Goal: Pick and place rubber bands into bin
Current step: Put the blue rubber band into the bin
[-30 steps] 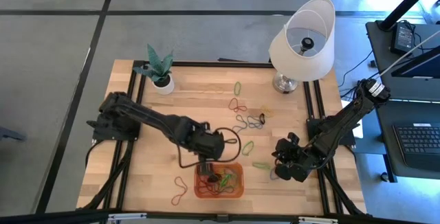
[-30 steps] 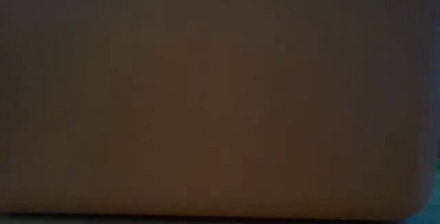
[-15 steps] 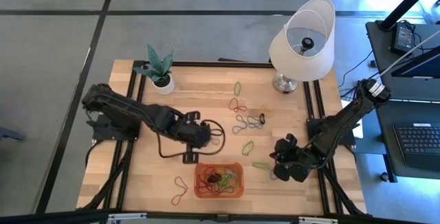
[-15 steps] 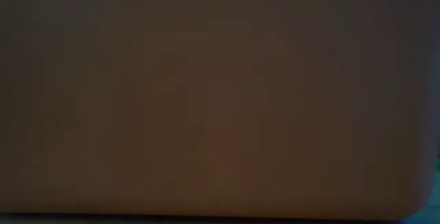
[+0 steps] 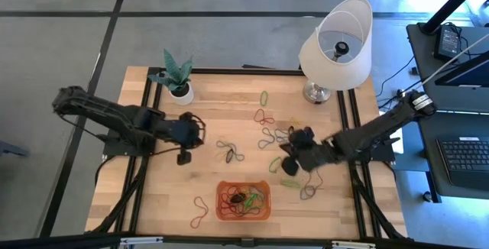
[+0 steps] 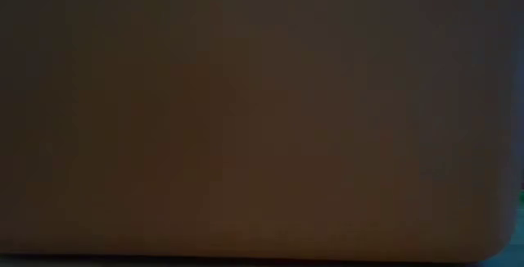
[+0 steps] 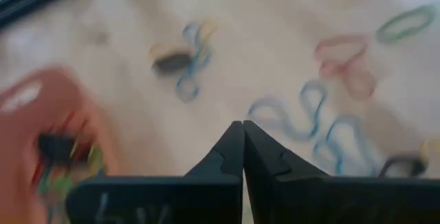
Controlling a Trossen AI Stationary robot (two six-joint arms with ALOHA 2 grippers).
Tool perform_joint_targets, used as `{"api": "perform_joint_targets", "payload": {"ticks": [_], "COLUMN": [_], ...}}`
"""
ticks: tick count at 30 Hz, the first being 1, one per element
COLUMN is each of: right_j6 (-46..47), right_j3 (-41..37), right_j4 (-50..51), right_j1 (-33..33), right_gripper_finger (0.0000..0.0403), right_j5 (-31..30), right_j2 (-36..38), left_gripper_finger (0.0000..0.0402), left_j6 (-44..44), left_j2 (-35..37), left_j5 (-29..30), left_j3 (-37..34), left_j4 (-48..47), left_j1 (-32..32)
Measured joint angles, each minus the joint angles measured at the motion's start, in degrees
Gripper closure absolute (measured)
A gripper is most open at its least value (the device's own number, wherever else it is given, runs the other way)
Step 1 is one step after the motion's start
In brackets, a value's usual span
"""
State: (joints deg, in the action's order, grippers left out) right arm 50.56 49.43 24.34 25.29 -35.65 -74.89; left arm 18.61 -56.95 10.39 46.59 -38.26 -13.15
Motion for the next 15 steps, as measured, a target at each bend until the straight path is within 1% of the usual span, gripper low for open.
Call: {"api": "perform_joint_targets", "payload": {"ticks": [4, 7, 11, 15], "right_j6": [-6.19, -8.95, -10.26, -8.58], "right_j3": [5.76, 10.94, 19.14, 26.81], "right_j4": [0.63, 2.81, 11.27, 21.75], "right_j1": [-8.77, -14.47, -19.56, -22.95], "right_gripper_finger": [0.0400, 0.0401, 0.0401, 0.0401], "right_j5": [5.48, 9.24, 11.27, 12.82], "right_j2": [-2.53, -6.27, -12.65, -19.91], "left_gripper_finger": [0.0400, 0.0401, 0.0399, 0.0400], "left_j6": [-2.84, -4.99, -6.56, -9.63], "left_j2": [7.88, 12.52, 16.61, 18.67], "left_j5": [-0.06, -0.75, -2.62, -2.80], "left_j3": [-7.52, -11.39, -14.10, -15.31], "left_j4": [4.19, 5.60, 5.62, 5.97], "left_j1": [1.93, 3.74, 6.12, 7.82]}}
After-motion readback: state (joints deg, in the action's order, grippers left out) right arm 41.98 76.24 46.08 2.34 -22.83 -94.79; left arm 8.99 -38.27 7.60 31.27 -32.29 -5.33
